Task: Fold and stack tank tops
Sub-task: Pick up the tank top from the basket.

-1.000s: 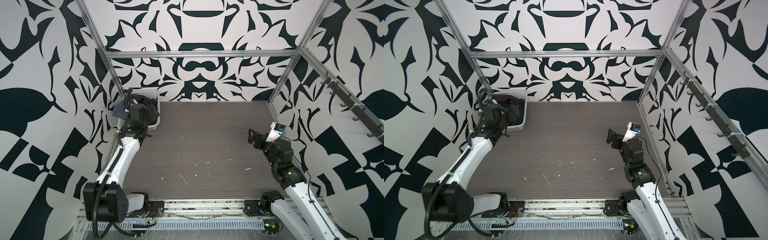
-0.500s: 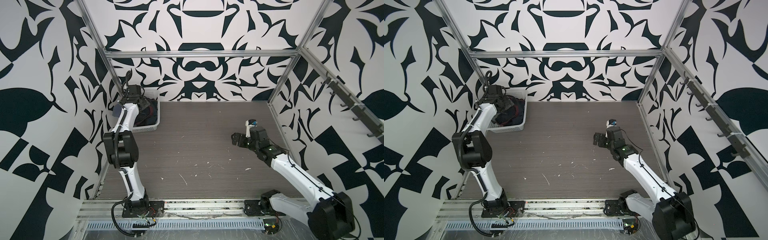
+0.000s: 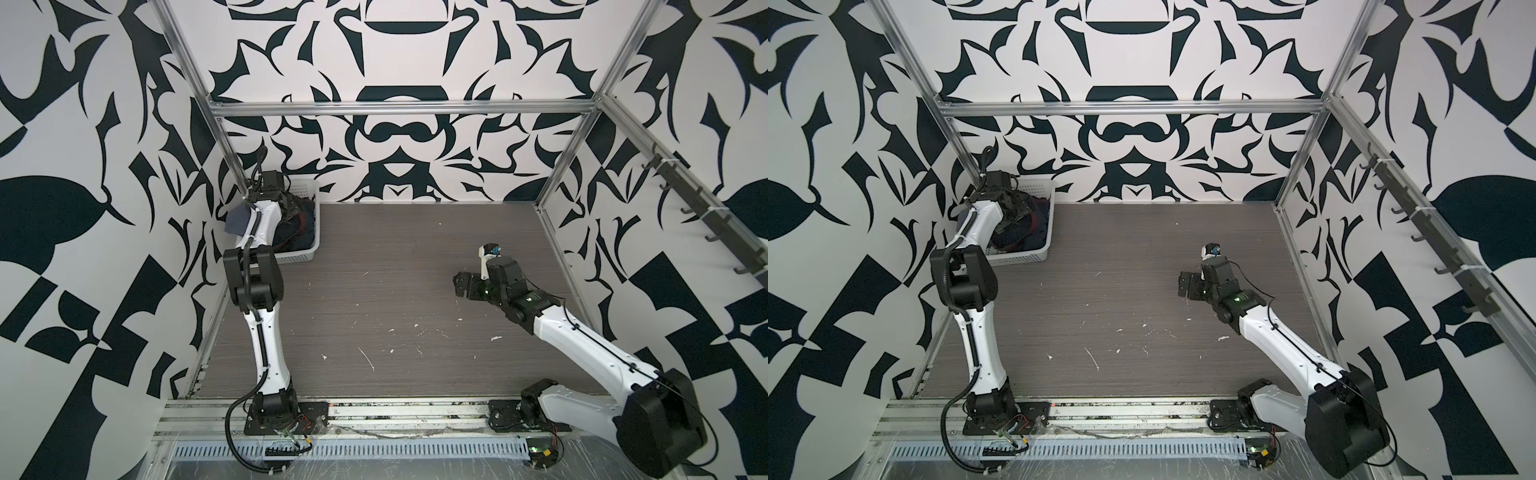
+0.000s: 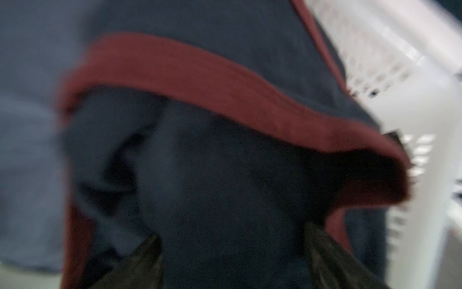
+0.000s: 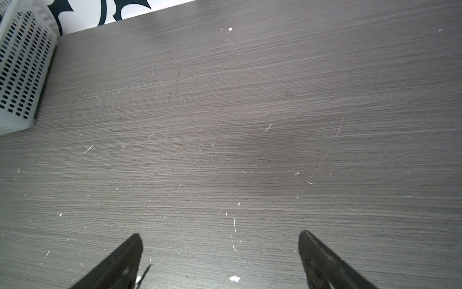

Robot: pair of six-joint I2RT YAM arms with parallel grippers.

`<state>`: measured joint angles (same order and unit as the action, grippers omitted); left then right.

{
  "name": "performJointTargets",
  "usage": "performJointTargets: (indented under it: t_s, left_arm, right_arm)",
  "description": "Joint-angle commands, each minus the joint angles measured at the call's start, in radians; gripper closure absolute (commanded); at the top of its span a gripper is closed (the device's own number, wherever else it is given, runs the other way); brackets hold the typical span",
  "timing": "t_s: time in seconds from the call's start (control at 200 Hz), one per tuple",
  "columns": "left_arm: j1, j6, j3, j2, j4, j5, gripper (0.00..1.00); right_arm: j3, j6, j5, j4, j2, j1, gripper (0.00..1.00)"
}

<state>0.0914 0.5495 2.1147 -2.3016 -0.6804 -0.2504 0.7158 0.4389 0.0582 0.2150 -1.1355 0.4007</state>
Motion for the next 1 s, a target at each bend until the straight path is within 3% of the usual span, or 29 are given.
performJointTargets:
  t_s: [0.0, 0.2, 0.415, 0.995]
  left_arm:
    - [0.003, -0.017, 0.030, -0.019, -0.030, 0.044, 0.35]
    - [0.003, -0.037, 0.029, -0.003, -0.037, 0.044, 0.71]
    - [0.002, -0.039, -0.036, 0.090, 0.004, 0.067, 0.90]
    - [-0.037, -0.057, -0.140, 0.406, 0.071, 0.106, 0.92]
  right_arm:
    - [-0.012, 0.003, 0.010, -0.021, 0.003, 0.004, 0.00]
    - [-0.008, 0.005, 0.002, -0.011, -0.007, 0.005, 0.01]
    - [0.005, 0.003, 0.003, -0.002, -0.013, 0.007, 0.02]
    - [0.013, 0.004, 0.002, -0.004, -0.041, 0.017, 0.03]
